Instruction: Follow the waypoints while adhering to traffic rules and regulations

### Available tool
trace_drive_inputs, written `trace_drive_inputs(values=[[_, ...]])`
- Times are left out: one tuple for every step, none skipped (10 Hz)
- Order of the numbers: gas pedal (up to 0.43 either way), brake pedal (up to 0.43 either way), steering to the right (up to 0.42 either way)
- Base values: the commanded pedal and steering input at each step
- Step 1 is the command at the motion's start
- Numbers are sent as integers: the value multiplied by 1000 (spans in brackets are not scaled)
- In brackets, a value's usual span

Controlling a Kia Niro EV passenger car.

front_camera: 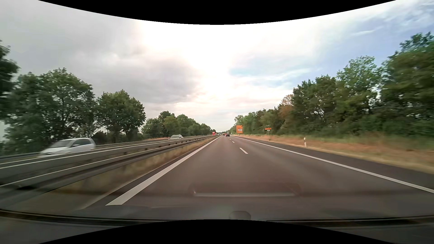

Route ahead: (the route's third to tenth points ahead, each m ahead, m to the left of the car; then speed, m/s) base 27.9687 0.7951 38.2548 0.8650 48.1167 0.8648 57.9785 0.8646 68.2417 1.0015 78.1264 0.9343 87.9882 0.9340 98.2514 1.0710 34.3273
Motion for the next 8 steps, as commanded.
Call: trace_drive_inputs(values=[[177, 0, -3], [177, 0, -3], [177, 0, -3], [177, 0, -4], [177, 0, -4], [177, 0, -4], [177, 0, -4], [177, 0, -3]])
